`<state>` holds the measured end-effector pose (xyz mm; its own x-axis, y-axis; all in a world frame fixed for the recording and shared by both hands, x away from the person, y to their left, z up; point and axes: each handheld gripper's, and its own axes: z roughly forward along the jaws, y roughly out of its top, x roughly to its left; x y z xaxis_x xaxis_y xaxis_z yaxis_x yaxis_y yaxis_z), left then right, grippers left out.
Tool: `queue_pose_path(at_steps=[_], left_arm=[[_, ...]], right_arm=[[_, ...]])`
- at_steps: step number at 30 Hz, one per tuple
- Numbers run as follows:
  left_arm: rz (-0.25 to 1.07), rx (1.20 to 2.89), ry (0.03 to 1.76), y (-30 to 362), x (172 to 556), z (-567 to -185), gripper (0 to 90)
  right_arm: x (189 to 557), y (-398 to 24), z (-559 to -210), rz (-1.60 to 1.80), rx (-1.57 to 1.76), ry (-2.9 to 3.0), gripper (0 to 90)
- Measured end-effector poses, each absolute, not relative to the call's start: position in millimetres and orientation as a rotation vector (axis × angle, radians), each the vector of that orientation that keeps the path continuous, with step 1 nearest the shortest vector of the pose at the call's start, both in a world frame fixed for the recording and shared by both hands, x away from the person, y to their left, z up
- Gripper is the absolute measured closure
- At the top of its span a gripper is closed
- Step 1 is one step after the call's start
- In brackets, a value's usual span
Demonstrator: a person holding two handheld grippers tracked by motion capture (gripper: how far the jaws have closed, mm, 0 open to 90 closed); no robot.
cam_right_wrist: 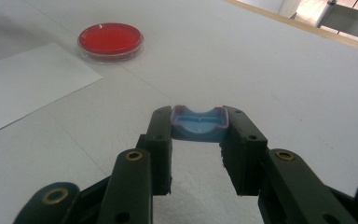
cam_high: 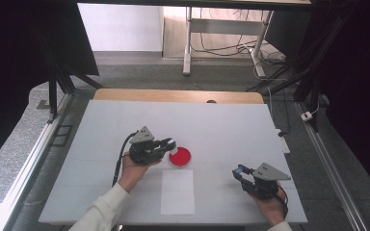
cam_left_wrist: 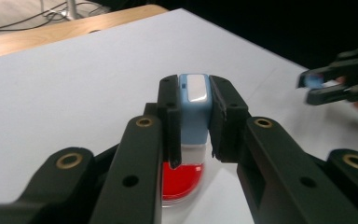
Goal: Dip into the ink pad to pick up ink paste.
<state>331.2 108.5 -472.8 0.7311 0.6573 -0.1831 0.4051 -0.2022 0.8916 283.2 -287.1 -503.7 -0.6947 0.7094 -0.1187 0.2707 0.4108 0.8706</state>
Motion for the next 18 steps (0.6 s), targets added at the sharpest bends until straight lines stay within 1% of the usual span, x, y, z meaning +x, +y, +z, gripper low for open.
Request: queue_pose_path(at_steps=[9, 18], left_arm=[[0.307, 1.868, 0.834, 103, 346, -473, 75.4], [0.284, 1.893, 0.857, 96, 362, -481, 75.4]], right_arm=[[284, -288, -504, 1.224, 0.849, 2.182, 64.2], [283, -290, -504, 1.229, 0.853, 2.177, 64.2]])
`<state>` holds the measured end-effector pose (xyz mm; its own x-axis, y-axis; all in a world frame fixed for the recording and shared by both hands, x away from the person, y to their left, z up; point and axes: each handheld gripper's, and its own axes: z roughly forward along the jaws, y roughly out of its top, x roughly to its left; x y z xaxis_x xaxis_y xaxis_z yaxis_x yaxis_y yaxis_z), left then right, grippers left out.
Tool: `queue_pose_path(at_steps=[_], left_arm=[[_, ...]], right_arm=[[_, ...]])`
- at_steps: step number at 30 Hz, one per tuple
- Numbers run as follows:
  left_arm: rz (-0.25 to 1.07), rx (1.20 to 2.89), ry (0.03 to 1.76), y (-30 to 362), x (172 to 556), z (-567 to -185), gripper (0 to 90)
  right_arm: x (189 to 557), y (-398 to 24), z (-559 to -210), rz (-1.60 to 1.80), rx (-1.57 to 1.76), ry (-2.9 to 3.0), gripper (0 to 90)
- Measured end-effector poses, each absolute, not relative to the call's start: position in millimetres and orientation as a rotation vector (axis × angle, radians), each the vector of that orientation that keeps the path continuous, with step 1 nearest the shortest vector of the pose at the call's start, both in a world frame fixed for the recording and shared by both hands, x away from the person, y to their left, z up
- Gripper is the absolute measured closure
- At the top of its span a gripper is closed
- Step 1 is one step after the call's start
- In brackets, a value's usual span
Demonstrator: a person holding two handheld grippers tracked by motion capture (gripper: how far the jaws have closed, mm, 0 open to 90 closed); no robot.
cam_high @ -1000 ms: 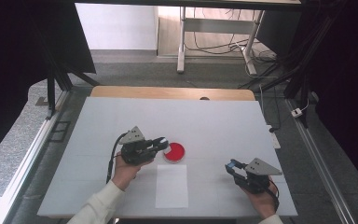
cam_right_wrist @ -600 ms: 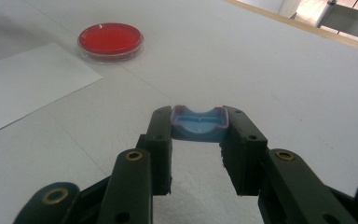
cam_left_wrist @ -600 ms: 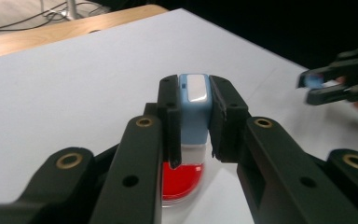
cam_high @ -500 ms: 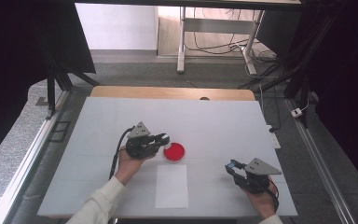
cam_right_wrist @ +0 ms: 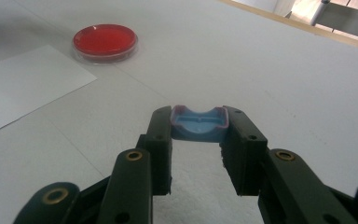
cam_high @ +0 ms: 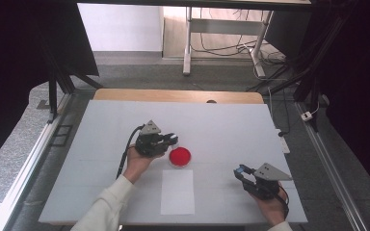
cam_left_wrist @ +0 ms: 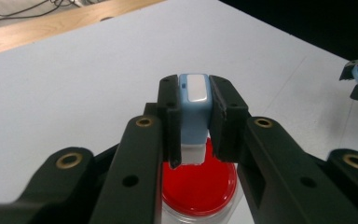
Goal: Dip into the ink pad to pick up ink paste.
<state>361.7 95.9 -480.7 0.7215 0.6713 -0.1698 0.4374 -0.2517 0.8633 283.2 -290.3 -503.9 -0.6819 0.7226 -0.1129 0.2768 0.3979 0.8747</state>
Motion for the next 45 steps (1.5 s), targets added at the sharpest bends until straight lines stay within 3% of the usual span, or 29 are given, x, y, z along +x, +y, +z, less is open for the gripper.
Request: queue_pose_path(at_steps=[45], left_arm=[[0.293, 2.024, 0.835, 76, 372, -513, 75.3]], right_arm=[[285, -289, -506, 1.235, 0.843, 2.193, 63.9]])
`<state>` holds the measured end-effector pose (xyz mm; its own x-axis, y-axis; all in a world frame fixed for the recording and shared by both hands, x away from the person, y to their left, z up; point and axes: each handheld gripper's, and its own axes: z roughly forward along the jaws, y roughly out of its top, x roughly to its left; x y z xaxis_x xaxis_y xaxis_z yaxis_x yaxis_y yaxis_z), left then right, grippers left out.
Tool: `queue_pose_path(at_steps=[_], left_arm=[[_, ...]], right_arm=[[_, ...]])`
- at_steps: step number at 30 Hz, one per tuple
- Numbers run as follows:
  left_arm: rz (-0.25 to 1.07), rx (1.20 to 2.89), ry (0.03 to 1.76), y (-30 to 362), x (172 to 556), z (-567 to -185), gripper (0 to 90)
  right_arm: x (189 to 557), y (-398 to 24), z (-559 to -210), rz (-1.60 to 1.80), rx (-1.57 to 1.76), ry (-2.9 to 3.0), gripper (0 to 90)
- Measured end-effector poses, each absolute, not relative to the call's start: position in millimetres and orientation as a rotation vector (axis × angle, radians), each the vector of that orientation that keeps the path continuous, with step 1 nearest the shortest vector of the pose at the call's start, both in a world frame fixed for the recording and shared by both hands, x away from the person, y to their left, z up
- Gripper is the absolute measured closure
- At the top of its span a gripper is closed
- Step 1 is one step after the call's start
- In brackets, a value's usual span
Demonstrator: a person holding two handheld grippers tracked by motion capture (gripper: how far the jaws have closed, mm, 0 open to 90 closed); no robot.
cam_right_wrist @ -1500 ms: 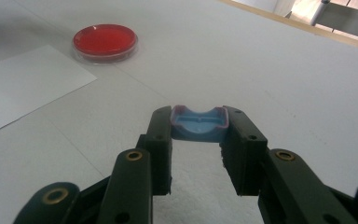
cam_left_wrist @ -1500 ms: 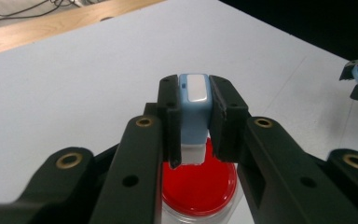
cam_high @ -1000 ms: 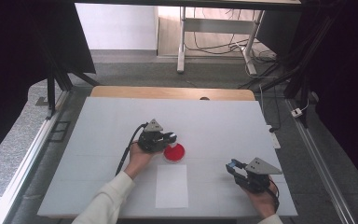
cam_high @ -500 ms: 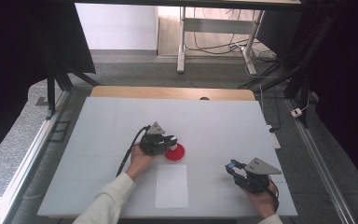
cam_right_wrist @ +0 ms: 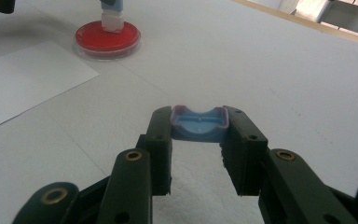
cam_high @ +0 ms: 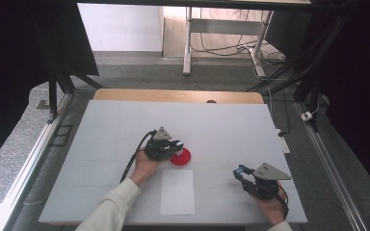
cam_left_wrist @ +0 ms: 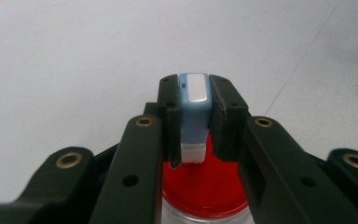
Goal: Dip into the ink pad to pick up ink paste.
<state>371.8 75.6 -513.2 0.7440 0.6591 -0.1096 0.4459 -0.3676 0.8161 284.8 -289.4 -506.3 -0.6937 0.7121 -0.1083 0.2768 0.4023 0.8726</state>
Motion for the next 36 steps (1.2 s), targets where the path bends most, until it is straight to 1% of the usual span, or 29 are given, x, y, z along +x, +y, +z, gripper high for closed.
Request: queue_pose_path(at_steps=[10, 36], left_arm=[[0.365, 2.088, 0.796, 69.2, 366.1, -513.3, 75.4], [0.381, 2.102, 0.802, 67.3, 364.1, -513.7, 75.6]], right_arm=[[284.6, -289.3, -506.3, 1.235, 0.841, 2.195, 63.9], [283.7, -288.5, -505.9, 1.223, 0.839, 2.202, 63.8]])
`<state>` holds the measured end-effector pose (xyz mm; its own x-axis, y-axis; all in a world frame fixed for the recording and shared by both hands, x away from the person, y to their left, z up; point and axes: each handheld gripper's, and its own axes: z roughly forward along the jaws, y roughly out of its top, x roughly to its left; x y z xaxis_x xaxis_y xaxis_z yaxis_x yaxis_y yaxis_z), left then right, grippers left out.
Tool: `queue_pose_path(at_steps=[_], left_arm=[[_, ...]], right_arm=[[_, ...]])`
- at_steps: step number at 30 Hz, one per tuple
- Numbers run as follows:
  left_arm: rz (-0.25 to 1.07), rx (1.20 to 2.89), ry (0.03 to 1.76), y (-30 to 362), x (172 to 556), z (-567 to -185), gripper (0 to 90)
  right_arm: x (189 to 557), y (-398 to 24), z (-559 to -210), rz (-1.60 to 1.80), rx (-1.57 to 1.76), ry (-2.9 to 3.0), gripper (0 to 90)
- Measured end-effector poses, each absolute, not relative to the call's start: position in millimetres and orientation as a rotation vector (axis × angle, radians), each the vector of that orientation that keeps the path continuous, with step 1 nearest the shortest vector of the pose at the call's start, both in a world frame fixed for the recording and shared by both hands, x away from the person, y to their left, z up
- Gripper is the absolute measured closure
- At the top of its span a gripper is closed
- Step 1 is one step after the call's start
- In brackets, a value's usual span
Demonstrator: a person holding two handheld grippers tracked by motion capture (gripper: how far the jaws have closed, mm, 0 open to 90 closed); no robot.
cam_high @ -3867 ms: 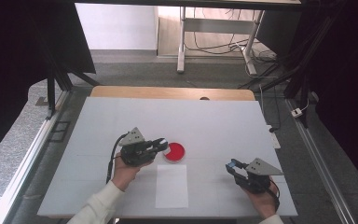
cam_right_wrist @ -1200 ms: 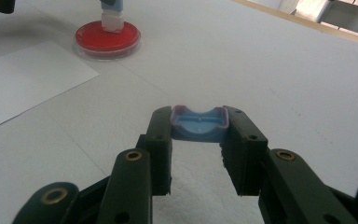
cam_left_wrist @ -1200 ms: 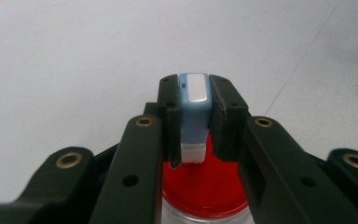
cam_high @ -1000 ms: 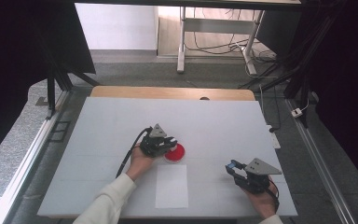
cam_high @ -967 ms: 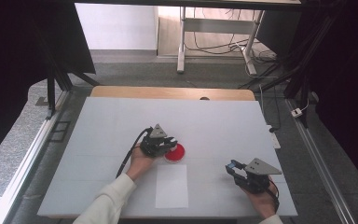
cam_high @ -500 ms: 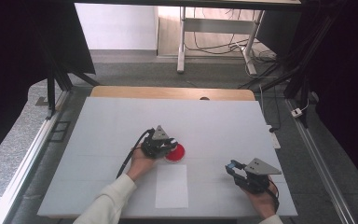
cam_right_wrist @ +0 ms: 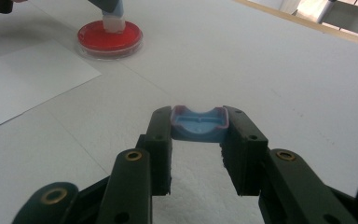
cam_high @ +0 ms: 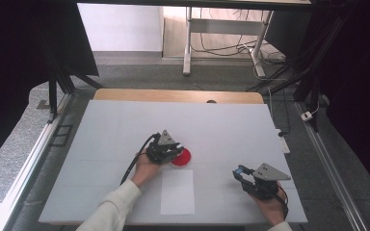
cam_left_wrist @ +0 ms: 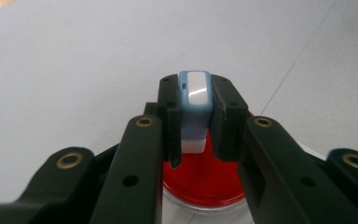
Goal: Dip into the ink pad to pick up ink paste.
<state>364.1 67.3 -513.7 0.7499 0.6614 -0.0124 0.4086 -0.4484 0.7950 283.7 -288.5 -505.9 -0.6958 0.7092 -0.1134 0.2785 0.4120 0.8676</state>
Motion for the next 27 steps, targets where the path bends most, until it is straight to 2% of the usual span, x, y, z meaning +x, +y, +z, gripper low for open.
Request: queue_pose_path(at_steps=[17, 27], left_arm=[[0.379, 2.03, 0.781, 73, 358, -495, 75.4], [0.353, 2.049, 0.771, 68, 360, -500, 75.4]], right_arm=[[285, -289, -506, 1.223, 0.836, 2.201, 63.8], [285, -289, -507, 1.221, 0.837, 2.205, 63.8]])
